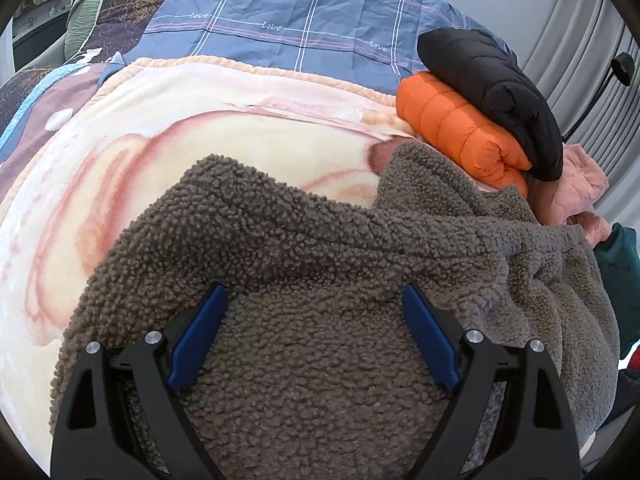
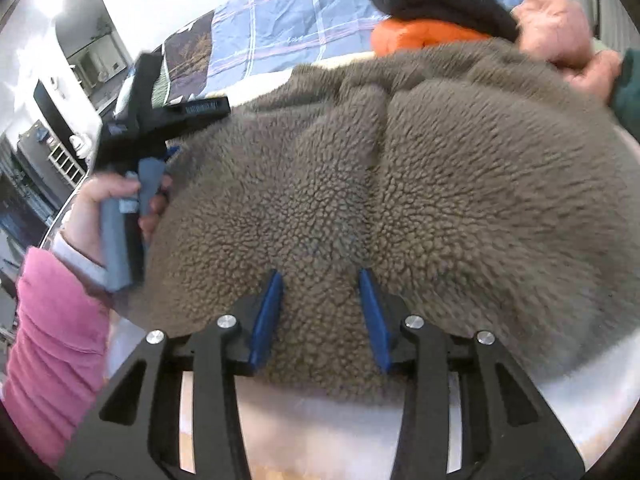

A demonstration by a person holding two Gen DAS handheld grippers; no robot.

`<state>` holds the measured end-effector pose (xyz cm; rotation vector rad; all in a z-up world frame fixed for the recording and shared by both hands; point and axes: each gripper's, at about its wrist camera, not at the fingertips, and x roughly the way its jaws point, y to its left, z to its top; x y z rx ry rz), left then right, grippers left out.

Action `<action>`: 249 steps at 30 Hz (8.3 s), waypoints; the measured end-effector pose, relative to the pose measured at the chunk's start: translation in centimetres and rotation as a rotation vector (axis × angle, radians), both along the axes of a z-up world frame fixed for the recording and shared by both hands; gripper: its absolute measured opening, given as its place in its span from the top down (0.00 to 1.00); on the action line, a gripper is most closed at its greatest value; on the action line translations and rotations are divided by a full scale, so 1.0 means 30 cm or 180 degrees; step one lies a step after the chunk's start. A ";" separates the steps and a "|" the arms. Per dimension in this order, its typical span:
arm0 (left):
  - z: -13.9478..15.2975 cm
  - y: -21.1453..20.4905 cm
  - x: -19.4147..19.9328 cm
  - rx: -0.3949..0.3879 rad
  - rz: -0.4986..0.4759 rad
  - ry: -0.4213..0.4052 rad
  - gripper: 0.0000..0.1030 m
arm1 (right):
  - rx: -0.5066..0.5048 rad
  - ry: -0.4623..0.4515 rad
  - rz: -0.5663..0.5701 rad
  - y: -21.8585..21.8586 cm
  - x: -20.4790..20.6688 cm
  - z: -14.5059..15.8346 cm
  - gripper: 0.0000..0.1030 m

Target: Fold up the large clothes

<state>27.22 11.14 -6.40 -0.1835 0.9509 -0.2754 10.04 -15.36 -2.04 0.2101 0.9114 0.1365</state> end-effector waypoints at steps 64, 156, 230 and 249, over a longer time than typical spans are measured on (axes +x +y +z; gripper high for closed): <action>-0.001 -0.090 0.010 0.0801 0.0055 0.0089 0.10 | 0.1502 -0.0857 0.0443 -0.663 -0.241 0.071 0.76; 0.206 0.036 -0.238 0.0483 -0.0068 -0.0755 0.10 | -0.0922 -0.0286 -0.0295 -0.249 0.222 0.212 0.28; 0.030 0.312 -0.022 -0.1550 -0.0817 0.0224 0.66 | -0.1082 -0.1242 0.1801 0.788 -0.003 0.165 0.70; 0.575 -1.029 -0.163 0.0074 -0.2228 -0.0520 0.51 | 0.1644 -0.1380 -0.0357 -0.559 -0.175 0.398 0.73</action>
